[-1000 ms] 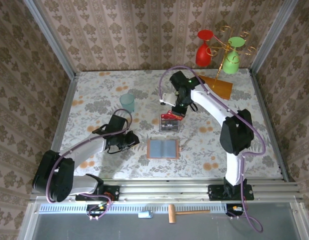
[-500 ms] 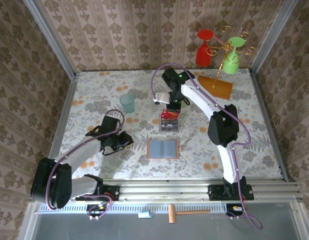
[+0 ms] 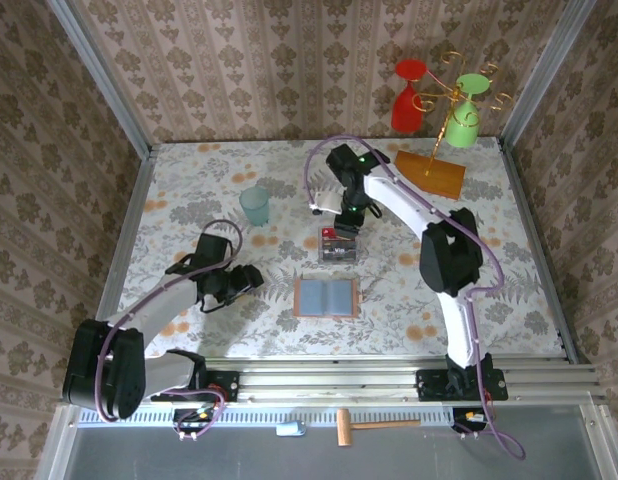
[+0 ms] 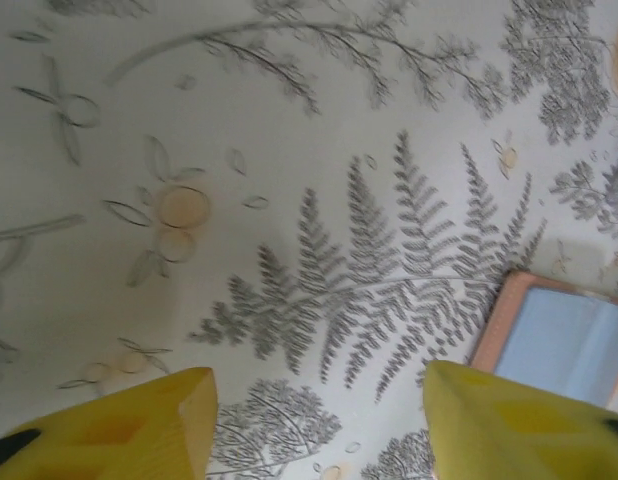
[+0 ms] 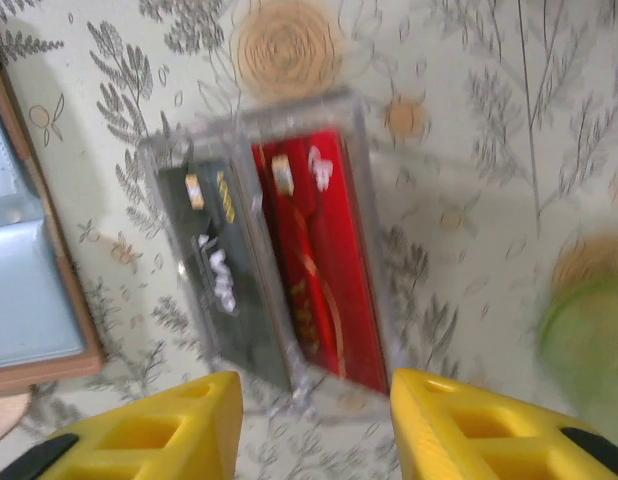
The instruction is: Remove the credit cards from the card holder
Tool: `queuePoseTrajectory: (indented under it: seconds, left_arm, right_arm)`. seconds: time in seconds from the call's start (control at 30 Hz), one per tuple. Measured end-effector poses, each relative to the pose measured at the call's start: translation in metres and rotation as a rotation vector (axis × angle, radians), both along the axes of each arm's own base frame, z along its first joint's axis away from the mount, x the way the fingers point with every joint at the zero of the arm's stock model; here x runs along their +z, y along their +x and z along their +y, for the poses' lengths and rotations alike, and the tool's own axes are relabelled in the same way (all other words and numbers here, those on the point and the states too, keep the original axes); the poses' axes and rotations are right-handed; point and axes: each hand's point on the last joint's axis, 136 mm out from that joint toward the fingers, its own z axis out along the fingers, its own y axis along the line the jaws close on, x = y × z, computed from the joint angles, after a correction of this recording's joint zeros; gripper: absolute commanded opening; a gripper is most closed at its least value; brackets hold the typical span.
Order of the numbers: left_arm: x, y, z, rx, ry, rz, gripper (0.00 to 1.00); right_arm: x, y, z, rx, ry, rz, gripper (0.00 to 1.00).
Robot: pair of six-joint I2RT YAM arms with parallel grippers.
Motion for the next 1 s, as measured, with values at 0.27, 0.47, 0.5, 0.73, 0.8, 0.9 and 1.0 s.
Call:
queuePoseTrajectory:
  seconds: [0.27, 0.47, 0.5, 0.73, 0.8, 0.9, 1.0]
  left_arm:
    - [0.002, 0.022, 0.047, 0.028, 0.210, -0.086, 1.00]
    - [0.022, 0.054, 0.089, 0.047, 0.435, -0.230, 1.00]
    - [0.024, 0.057, 0.096, 0.054, 0.471, -0.245, 1.00]
    - [0.044, 0.087, 0.149, 0.137, 0.585, -0.373, 1.00]
    - [0.050, 0.097, 0.155, 0.137, 0.609, -0.468, 1.00]
    - [0.043, 0.100, 0.163, 0.167, 0.594, -0.576, 1.00]
    - [0.022, 0.096, 0.171, 0.185, 0.594, -0.628, 1.00]
  right_arm:
    - [0.020, -0.021, -0.058, -0.290, 0.113, -0.184, 1.00]
    - [-0.013, -0.023, -0.125, -0.632, 0.145, -0.314, 1.00]
    - [-0.021, -0.025, -0.137, -0.698, 0.152, -0.333, 1.00]
    - [-0.055, -0.038, -0.200, -1.029, 0.230, -0.501, 1.00]
    - [-0.059, -0.038, -0.206, -1.068, 0.256, -0.542, 1.00]
    - [-0.050, -0.028, -0.207, -1.093, 0.338, -0.627, 1.00]
    - [-0.033, -0.015, -0.208, -1.113, 0.435, -0.712, 1.00]
